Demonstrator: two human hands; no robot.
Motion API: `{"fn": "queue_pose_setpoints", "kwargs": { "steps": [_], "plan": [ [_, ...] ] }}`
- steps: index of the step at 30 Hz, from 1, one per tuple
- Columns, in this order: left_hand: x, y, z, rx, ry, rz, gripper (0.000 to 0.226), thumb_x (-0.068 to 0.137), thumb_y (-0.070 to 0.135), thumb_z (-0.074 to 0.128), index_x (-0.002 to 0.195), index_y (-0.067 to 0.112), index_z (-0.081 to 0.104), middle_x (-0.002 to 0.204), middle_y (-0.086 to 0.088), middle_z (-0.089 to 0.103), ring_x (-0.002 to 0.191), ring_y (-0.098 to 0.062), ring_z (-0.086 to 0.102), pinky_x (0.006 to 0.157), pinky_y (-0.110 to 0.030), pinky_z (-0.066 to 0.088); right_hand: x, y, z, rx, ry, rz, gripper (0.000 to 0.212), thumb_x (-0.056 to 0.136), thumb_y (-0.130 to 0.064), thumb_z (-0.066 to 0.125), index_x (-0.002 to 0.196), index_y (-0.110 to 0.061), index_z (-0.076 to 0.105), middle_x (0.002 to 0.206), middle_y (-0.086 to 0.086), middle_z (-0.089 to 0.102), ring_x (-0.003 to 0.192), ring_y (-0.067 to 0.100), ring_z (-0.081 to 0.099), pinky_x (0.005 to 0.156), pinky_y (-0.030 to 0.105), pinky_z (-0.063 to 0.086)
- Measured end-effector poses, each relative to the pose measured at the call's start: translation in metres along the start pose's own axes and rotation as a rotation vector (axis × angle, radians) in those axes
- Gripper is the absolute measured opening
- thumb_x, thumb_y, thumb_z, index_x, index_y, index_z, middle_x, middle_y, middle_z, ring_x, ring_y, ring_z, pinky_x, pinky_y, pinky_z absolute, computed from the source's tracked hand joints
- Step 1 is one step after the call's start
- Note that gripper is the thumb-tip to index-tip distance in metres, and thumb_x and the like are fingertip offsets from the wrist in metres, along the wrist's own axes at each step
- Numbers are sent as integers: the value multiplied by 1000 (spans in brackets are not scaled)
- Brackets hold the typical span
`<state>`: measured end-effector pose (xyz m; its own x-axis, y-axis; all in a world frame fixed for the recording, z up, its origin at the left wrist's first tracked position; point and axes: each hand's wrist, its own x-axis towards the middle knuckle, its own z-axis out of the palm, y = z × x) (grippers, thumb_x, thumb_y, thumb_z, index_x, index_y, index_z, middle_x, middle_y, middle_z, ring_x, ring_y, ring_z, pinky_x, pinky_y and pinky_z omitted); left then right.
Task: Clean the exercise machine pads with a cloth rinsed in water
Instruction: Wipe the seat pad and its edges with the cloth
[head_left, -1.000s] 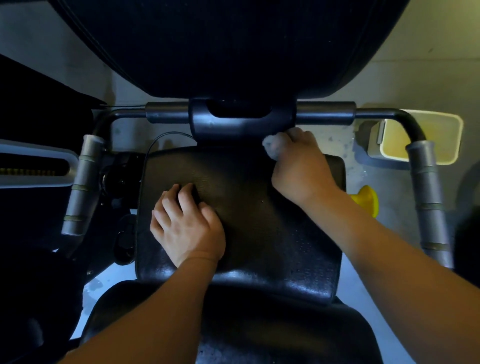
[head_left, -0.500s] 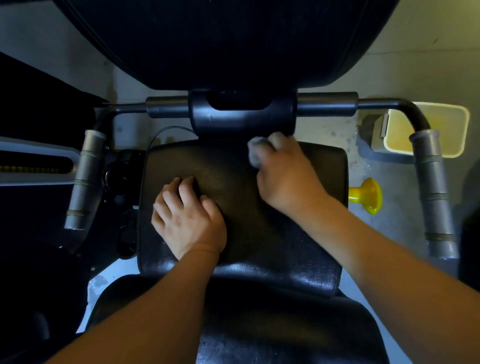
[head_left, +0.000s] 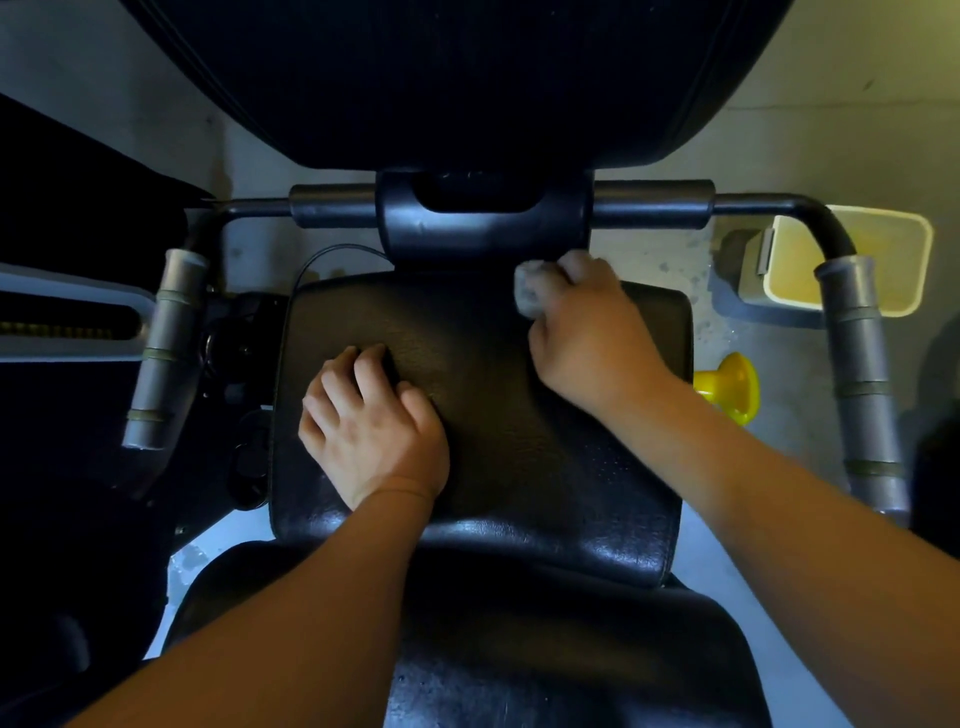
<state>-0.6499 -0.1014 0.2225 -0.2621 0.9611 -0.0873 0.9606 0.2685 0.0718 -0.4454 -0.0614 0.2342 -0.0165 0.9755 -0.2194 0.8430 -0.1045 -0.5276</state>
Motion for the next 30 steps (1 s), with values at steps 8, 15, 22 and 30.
{"fn": "queue_pose_setpoints", "kwargs": {
  "steps": [8,15,22,30],
  "plan": [
    [0,0,-1,-4,-3,-2,46,86,36,46,130,24,52,140,-8,47,132,-34,40,105,-54,34,-32,-28,0,150,-177,-251,33,93,-21,57,126,-21,61,120,2,48,111,22,48,89,38,52],
    [0,1,-1,-4,0,4,44,87,34,47,130,24,52,139,-7,48,132,-33,41,105,-55,35,-13,2,0,14,32,-1,32,89,-17,62,121,-19,55,124,7,49,114,25,48,88,31,45],
    [0,2,-3,-17,-6,-8,47,86,36,43,130,23,53,140,-8,47,131,-34,39,105,-55,33,-57,-38,5,223,-200,-244,31,89,-27,56,120,-21,60,113,0,50,104,18,50,83,37,53],
    [1,1,-3,-2,4,5,45,87,35,45,129,23,53,139,-8,48,130,-34,41,104,-54,34,-32,-11,11,51,70,-62,35,88,-15,61,123,-16,57,123,7,51,109,25,49,84,37,53]
  ]
}}
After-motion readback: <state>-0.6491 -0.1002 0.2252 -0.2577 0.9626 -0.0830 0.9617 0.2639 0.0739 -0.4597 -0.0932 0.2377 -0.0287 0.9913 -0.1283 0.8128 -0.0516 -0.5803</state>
